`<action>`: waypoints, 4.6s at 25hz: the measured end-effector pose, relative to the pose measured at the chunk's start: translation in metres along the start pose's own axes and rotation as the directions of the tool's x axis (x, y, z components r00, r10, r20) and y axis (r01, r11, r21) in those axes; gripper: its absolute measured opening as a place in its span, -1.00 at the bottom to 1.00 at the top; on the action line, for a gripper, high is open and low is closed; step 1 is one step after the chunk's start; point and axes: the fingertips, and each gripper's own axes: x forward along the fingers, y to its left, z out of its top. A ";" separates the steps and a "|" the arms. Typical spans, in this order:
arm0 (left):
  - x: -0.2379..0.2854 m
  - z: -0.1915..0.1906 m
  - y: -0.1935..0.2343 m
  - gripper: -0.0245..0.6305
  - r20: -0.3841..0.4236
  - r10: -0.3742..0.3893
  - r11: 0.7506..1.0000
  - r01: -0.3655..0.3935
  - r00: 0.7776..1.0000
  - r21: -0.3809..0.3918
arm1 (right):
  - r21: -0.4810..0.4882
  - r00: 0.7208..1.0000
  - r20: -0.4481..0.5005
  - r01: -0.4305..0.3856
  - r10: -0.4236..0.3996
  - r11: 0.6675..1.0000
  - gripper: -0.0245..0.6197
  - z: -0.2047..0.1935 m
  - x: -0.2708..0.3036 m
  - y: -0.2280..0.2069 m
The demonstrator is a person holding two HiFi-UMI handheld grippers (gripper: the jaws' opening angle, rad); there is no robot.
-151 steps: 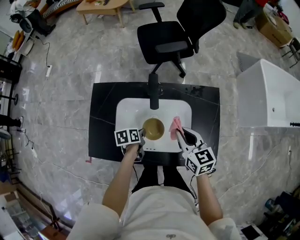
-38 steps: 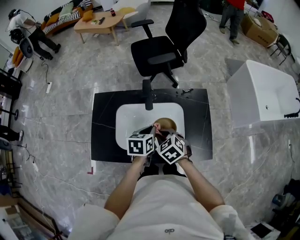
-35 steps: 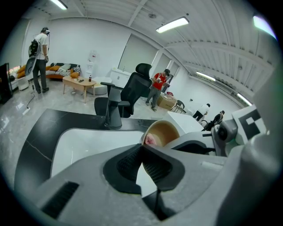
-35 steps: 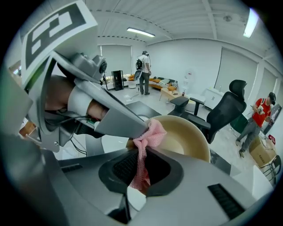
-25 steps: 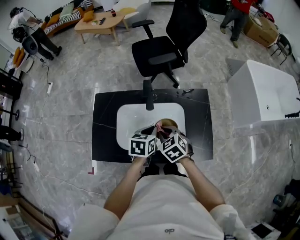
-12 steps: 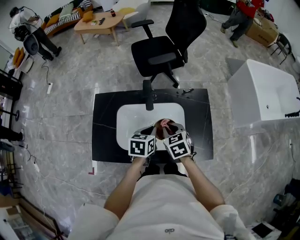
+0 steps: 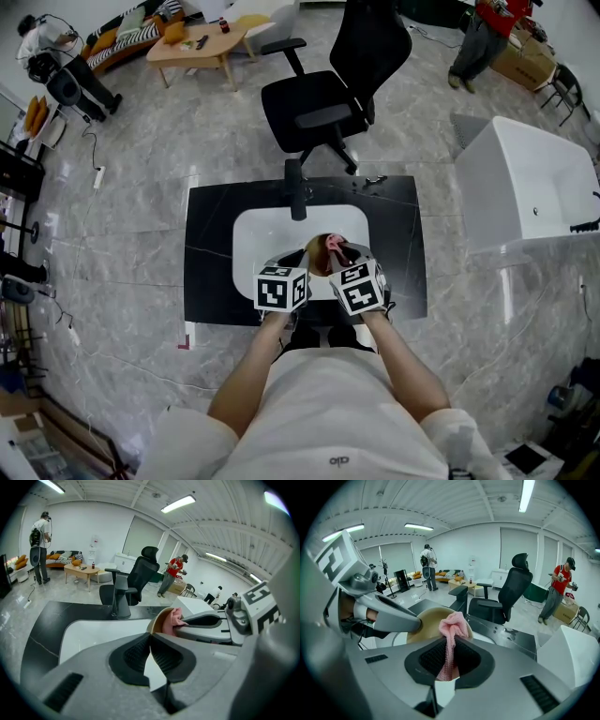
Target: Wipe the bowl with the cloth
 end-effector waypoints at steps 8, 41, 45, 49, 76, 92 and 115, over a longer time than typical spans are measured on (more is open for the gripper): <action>0.000 -0.002 -0.011 -0.87 -0.011 -0.014 0.999 0.015 1.000 0.046 | -0.050 0.999 -0.004 -0.043 0.043 0.998 -0.82 0.004 0.004 0.013; -0.007 -0.002 0.002 -0.87 0.018 0.016 1.000 -0.016 1.000 0.016 | -0.162 0.986 -0.133 -0.123 0.102 0.979 -0.82 -0.018 -0.002 0.016; -0.007 0.000 0.001 -0.87 0.016 0.016 1.000 -0.016 1.000 0.016 | -0.255 0.992 -0.116 -0.071 0.042 0.964 -0.82 -0.012 -0.005 0.007; -0.006 0.000 -0.002 -0.87 0.007 0.016 0.999 -0.016 1.000 0.030 | -0.421 0.995 -0.096 -0.034 -0.007 0.907 -0.82 -0.006 -0.007 0.007; -0.002 -0.001 -0.006 -0.87 -0.004 0.003 0.999 -0.003 1.000 0.042 | -0.660 0.991 -0.066 0.045 -0.117 0.750 -0.82 -0.015 -0.001 0.005; -0.002 -0.003 -0.004 -0.87 0.010 0.015 1.000 -0.016 1.000 0.026 | -0.226 0.989 -0.125 -0.101 0.074 0.969 -0.82 -0.024 0.005 0.041; -0.001 -0.004 -0.022 -0.87 -0.019 -0.057 0.995 0.058 0.998 0.078 | -0.561 0.979 -0.038 0.144 -0.199 0.815 -0.82 -0.004 0.005 0.006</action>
